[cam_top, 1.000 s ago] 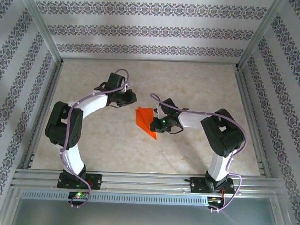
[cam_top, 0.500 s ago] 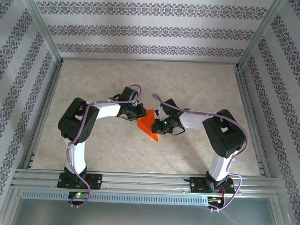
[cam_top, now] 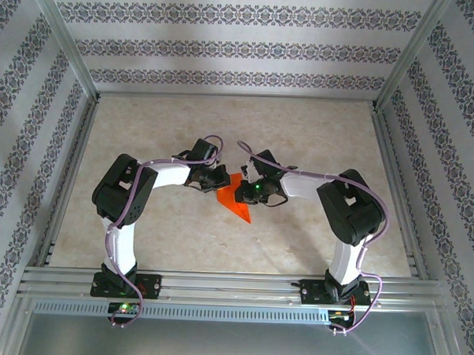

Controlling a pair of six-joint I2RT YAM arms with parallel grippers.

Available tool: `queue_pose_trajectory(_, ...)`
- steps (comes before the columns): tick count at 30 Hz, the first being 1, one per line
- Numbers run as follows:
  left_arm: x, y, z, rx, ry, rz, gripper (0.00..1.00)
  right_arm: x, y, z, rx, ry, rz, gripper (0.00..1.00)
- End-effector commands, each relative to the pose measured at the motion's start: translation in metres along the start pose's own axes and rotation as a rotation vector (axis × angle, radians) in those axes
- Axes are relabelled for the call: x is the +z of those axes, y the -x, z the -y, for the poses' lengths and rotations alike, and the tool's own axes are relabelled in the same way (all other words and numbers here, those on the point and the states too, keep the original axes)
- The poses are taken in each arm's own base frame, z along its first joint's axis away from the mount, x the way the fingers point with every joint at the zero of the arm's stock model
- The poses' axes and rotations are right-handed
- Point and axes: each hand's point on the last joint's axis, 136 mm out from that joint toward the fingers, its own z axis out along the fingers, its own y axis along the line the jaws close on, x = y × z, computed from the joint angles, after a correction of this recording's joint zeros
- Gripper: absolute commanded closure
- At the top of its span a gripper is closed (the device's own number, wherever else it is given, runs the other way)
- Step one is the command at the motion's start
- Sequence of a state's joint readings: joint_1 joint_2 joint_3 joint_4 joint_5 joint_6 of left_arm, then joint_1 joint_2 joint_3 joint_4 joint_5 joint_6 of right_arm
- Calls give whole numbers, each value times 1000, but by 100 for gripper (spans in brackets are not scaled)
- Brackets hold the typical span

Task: Fold a paper plane with a square sheet of paper (pick it up from the middle)
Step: Fourth fold the wing at the center of the table.

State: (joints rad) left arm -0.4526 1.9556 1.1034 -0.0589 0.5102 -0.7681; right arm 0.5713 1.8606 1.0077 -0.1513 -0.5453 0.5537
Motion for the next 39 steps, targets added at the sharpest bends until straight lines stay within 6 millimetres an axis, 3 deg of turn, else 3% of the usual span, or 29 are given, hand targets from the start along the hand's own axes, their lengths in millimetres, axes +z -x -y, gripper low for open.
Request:
queue_pose_trajectory(1,10,-12,-26,-22,96,-19,93,6,0,14,37,-42,-12,93)
queue_pose_trajectory(13,12,-19,-53,-75,227,-42,95,-14,-64,27,61,-40,-97,93)
queue_pose_trajectory(27,14,-21,-55,-73,231,-51,96,-32,-118,46,54,-128,-170,93)
queue_pose_trajectory(30,13,-18,-48,-58,204,-47,95,-37,-112,41,35,-122,-136,93)
queue_pose_trajectory(33,6,-9,-26,-23,144,-33,95,-51,-84,21,-24,-84,-16,90)
queue_pose_trajectory(35,-6,4,2,13,75,-7,92,-68,-59,8,-61,-68,106,82)
queue_pose_trajectory(39,-41,23,54,68,-53,66,83,-99,-19,5,-35,-60,312,65)
